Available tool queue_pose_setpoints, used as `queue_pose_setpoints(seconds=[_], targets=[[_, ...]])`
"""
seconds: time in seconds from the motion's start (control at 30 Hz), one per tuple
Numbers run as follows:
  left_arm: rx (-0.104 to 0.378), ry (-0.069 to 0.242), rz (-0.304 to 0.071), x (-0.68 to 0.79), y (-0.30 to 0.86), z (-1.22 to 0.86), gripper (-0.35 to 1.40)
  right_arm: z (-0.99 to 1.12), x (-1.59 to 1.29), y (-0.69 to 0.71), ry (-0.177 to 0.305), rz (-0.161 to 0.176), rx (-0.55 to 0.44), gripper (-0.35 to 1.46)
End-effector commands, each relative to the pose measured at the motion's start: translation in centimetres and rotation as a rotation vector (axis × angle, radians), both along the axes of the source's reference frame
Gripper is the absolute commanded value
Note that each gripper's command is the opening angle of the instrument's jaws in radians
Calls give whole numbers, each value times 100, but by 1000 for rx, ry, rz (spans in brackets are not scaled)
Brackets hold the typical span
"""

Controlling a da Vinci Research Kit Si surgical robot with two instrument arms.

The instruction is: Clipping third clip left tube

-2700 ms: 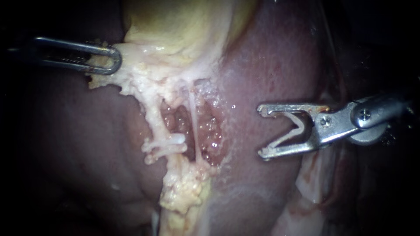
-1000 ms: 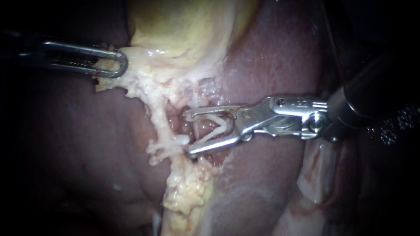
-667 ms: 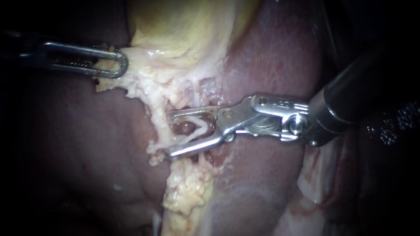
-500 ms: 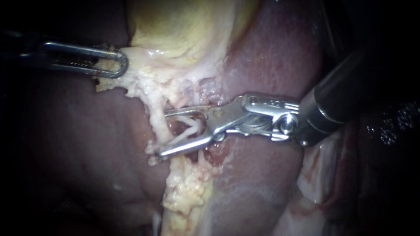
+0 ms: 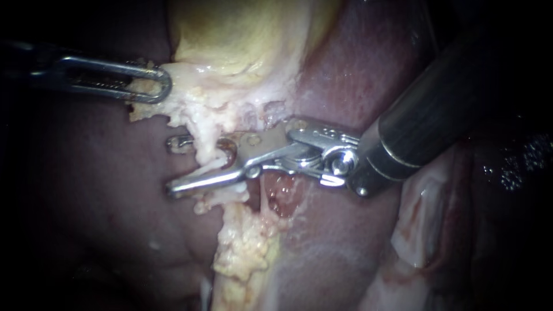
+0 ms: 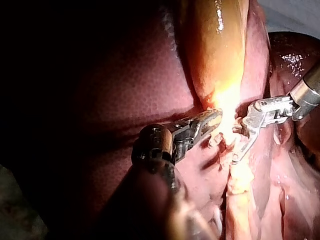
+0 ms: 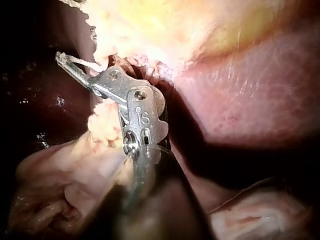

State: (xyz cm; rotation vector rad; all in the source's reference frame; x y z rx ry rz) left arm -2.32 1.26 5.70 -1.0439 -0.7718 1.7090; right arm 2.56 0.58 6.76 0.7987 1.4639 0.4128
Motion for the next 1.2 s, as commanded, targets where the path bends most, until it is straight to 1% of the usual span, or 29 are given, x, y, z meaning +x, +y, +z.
queue_pose_setpoints(seconds=[0.03, 0.17, 0.33, 0.47, 0.6, 0.8, 1.0, 1.13, 1.2], targets=[[0, 1, 1, 0, 0, 0, -35, -5, -1, 1, 1, -1, 2, 49], [0, 3, 3, 1, 0, 1, -35, -25, -3, 0, 1, -4, 33, 48], [0, 3, 3, 2, 0, 1, -35, -50, -5, -6, 5, -12, 51, 46], [0, 2, 3, 2, 0, 1, -35, -63, -6, -5, 6, -11, 56, 43], [0, 3, 3, 2, 0, 1, -35, -66, -7, -4, 1, -4, 57, 38], [0, 3, 3, 2, 0, 1, -35, -64, -9, -6, -10, -1, 96, 19], [0, 2, 3, 2, 0, 2, -35, -64, -11, -7, -15, 1, 113, -5], [0, 2, 4, 2, 0, 2, -35, -64, -13, -7, -22, -2, 160, -22], [0, 2, 4, 2, 0, 2, -35, -64, -14, -7, -27, -3, 189, -35]])
